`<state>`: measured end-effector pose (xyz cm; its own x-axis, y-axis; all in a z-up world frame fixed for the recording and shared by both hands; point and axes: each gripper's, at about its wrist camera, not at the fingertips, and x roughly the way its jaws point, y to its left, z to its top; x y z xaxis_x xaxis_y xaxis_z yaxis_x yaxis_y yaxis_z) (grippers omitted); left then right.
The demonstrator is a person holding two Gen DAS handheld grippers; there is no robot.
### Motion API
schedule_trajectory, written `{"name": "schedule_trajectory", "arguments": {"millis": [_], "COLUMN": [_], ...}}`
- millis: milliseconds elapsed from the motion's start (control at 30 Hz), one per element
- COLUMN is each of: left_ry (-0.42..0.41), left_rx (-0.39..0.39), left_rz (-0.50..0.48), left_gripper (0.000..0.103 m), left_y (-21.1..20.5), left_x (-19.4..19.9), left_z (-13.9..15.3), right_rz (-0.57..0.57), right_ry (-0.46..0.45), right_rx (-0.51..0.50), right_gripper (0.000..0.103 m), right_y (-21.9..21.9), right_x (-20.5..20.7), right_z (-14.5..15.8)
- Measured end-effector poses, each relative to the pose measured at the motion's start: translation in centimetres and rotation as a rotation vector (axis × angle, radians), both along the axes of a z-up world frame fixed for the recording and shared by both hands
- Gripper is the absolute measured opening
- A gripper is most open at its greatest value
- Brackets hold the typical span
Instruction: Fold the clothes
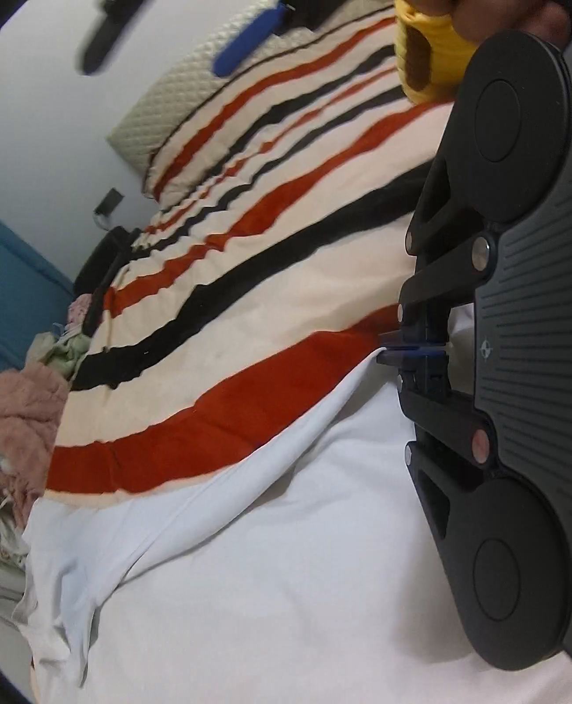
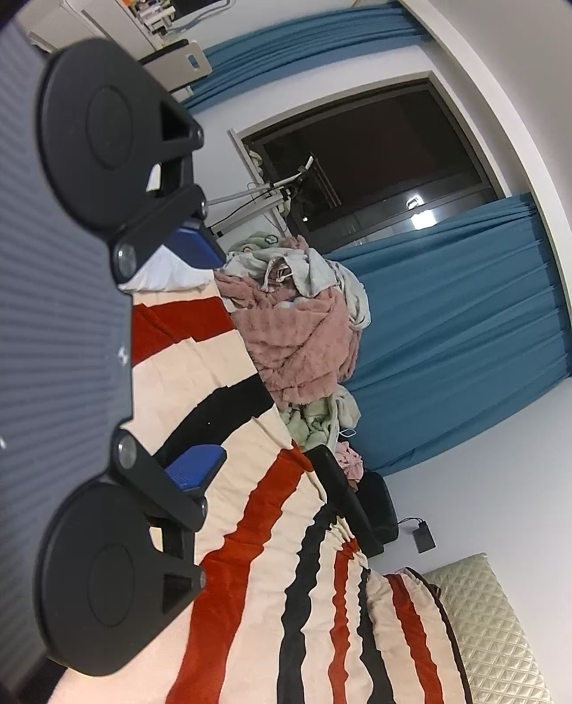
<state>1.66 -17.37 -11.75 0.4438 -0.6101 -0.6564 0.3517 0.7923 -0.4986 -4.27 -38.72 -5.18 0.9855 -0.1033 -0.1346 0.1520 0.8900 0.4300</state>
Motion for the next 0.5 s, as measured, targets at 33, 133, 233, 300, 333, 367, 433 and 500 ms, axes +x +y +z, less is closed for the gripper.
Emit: {"name": "schedule_trajectory", "arguments": {"millis": [33, 133, 233, 300, 333, 367, 433, 500], "left_ry": [0.007, 0.029, 0.061, 0.1, 0.115, 0.121, 0.161, 0.205], "left_rx": [-0.021, -0.093, -0.161, -0.183, -0.184, -0.162, -0.121, -0.089], "left_rz": [0.009, 0.048, 0.097, 0.135, 0.154, 0.181, 0.228, 0.263], "left_gripper": [0.001, 0.001, 0.001, 0.001, 0.001, 0.001, 0.001, 0.001], "left_y": [0.9, 4.8, 10.1, 13.7, 15.4, 16.9, 19.4, 21.4], "left_x": [-0.2, -0.7, -1.0, -1.0, -1.0, -1.1, -1.1, -0.9], "left_z": [0.6, 2.9, 5.1, 5.5, 5.6, 5.5, 4.5, 3.1], "right_rz": [-0.003, -0.002, 0.005, 0.012, 0.02, 0.026, 0.037, 0.047], "right_ry": [-0.002, -0.006, -0.005, -0.002, 0.001, 0.004, 0.01, 0.019], "right_rx": [0.001, 0.004, 0.004, 0.0, -0.007, -0.017, -0.039, -0.061], "right_gripper": [0.088, 0.088, 0.088, 0.088, 0.088, 0.088, 0.088, 0.088], "right_y": [0.0, 0.1, 0.3, 0.6, 0.8, 1.1, 1.7, 2.3], "right_x": [-0.1, -0.4, -0.4, -0.5, -0.4, -0.4, -0.3, -0.2], "right_z": [0.0, -0.1, 0.0, 0.0, 0.0, 0.1, 0.1, 0.1]}}
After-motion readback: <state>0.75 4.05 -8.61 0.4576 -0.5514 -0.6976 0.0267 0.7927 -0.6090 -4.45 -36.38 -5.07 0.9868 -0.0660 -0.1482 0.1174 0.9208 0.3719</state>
